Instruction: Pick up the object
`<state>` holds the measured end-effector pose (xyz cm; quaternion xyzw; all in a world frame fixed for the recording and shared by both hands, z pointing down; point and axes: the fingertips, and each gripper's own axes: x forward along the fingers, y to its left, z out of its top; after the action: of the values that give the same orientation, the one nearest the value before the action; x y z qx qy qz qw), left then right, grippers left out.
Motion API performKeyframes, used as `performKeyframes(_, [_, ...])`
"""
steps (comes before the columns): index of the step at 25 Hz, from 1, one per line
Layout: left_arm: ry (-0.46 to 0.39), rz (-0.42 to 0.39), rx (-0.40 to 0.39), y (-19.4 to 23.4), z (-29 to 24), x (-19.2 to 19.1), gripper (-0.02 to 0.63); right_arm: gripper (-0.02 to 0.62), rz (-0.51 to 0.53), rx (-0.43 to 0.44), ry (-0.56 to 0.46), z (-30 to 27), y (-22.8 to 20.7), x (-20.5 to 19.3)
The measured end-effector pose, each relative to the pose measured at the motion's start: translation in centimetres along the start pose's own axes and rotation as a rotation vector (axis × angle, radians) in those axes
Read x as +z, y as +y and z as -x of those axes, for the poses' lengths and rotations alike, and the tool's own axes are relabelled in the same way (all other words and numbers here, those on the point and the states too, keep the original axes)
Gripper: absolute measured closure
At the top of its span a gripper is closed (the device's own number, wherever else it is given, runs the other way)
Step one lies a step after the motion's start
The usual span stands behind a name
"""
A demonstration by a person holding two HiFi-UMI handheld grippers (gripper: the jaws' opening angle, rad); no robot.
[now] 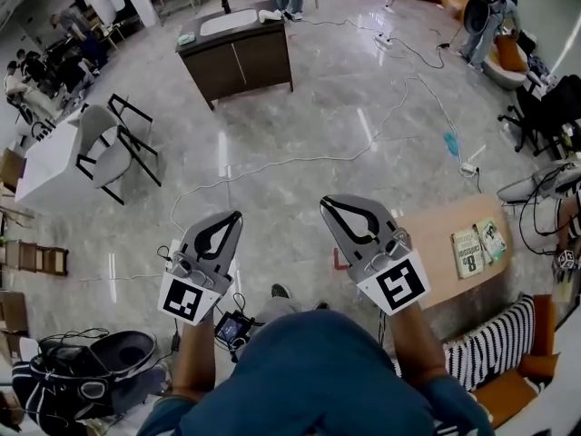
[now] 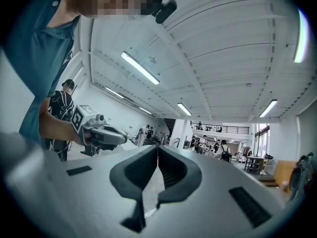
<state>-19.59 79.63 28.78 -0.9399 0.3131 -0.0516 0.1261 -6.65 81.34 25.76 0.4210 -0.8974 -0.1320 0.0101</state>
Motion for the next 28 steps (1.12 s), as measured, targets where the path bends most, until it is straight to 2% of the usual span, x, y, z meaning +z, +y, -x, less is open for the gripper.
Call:
performKeyframes(5, [-0.005,0.01,-0.039,2.6,-3.5,-1.3,0.603,0.58,0.003,-0.036,0.014,-2.4,-3.1,-1.4])
performKeyframes(11, [-0.06,0.016,-0.079,8.9,-6.2,-2.0,0.603,0.58,0.02,-0.073,0.029,-8.3,-5.3,-1.7])
performKeyframes(16, [-0.062,0.013,-0.12,13.1,-7.2,-3.8,0.603,0.58,0.045,-0.099,0.036,-13.2,-6.2,-2.5])
performKeyframes(22, [-0.093,0.038,-0.122,18.1,-9.1,-4.5,0.603,0.58,0.059,-0.092,0.035,-18.5,-7.6,-2.6])
performKeyframes(28, [-0.072,0.04,-0.098,20.9,-12.7,-6.0,0.603,0.58,0.073,-0.052,0.045,-21.5,-11.3,-4.7])
